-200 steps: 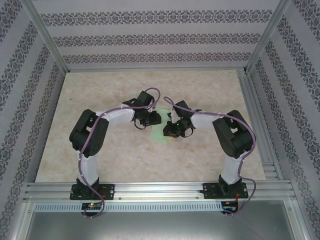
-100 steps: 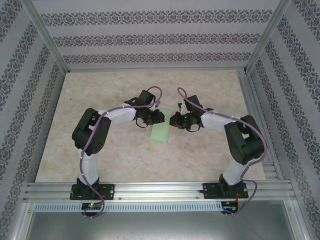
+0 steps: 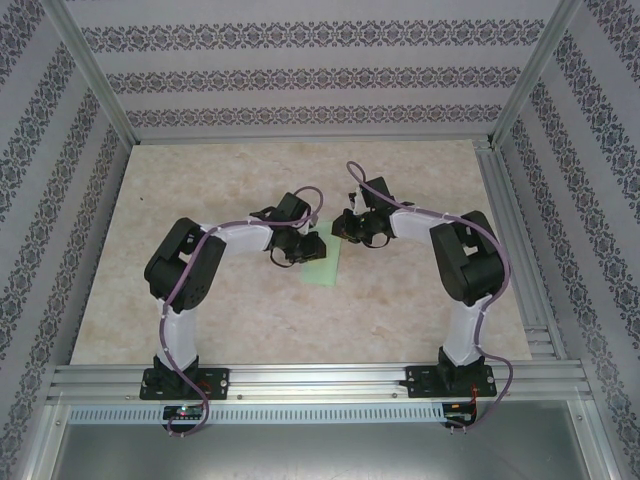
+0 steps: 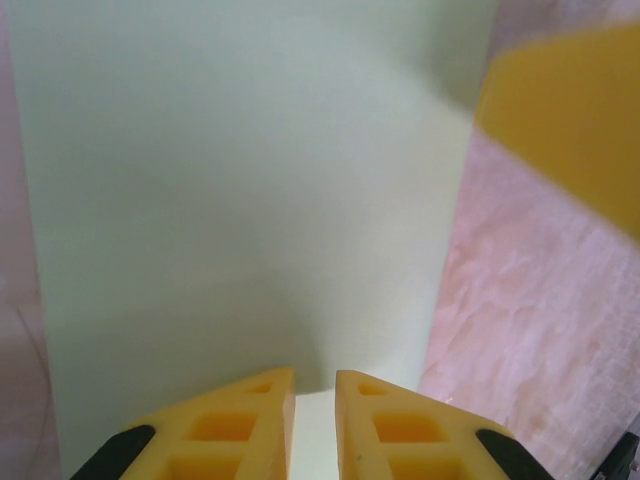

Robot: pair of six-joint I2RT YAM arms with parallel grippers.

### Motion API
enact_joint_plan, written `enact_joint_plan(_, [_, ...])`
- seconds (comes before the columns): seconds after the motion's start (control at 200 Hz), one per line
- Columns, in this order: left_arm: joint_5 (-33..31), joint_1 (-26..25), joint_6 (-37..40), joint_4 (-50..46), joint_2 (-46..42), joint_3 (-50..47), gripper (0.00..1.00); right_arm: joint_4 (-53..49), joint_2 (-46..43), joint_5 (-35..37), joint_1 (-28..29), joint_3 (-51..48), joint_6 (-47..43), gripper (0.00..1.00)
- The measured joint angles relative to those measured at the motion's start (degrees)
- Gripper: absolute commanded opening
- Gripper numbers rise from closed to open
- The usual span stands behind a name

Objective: Fold a paper plane with a square sheet of paper (pick it up from the middle)
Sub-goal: First fold in half a square sheet of paper at the center of the table.

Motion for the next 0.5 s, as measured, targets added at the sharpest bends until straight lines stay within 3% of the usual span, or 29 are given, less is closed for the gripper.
enact_joint_plan(0.5, [0.2, -4.8, -5.8, 5.1, -2.8, -1.6, 0.19, -4.0, 4.2, 0.7, -0.4, 2.9, -1.9, 0.16])
